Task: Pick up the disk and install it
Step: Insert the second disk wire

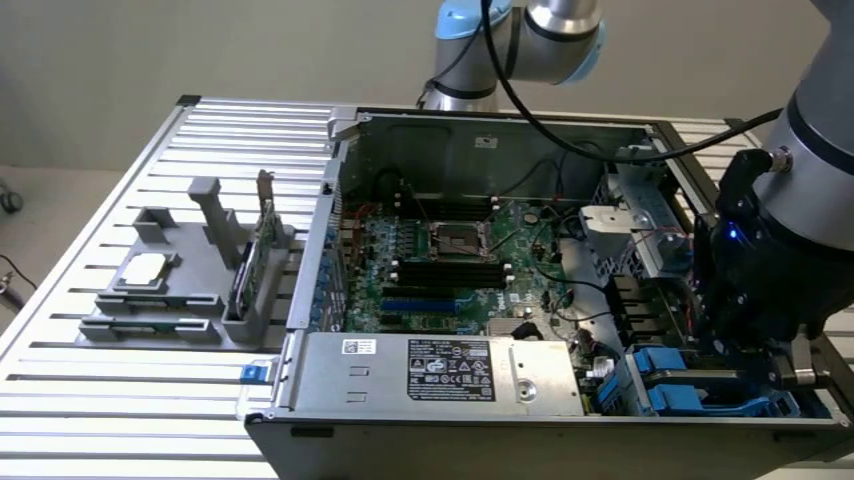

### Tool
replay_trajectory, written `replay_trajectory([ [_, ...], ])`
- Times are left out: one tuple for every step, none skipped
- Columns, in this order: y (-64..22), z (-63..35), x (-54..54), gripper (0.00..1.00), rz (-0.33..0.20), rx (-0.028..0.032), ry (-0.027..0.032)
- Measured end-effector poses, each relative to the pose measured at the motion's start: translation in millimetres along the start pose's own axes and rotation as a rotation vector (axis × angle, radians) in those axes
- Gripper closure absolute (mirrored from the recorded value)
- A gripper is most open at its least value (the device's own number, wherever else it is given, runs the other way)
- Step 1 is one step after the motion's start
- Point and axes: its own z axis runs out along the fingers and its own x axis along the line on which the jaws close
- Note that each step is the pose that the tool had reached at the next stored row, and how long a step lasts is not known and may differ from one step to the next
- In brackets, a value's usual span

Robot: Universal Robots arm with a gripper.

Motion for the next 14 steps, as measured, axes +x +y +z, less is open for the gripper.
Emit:
replay_trajectory([
  [-0.1, 0.6, -1.1, 0.83, 0.0, 0.0, 0.0008],
  [-0.1, 0.8, -2.0, 0.83, 0.0, 0.0, 0.0018],
  [-0.2, 0.8, -2.7, 0.83, 0.001, 0.0, 0.0028],
  [-0.2, 0.8, -2.9, 0.83, 0.001, 0.0, 0.0032],
  [-0.2, 0.9, -3.0, 0.83, 0.001, 0.0, 0.0036],
  [-0.2, 1.1, -3.1, 0.83, 0.001, 0.0, 0.0044],
  [-0.2, 1.5, -3.1, 0.83, 0.001, 0.0, 0.0056],
  [0.0, 1.8, -3.2, 0.83, 0.002, 0.0, 0.0068],
  [0.3, 2.2, -3.3, 0.83, 0.002, 0.0, 0.0083],
  [0.6, 2.4, -3.4, 0.83, 0.002, 0.0, 0.01],
  [1.0, 2.9, -3.5, 0.83, 0.003, -0.0001, 0.0125],
  [1.3, 3.1, -3.7, 0.83, 0.003, 0.0001, 0.0142],
  [1.4, 3.3, -4.0, 0.83, 0.004, 0.0004, 0.0161],
  [1.5, 3.5, -4.5, 0.83, 0.005, 0.0009, 0.0178],
])
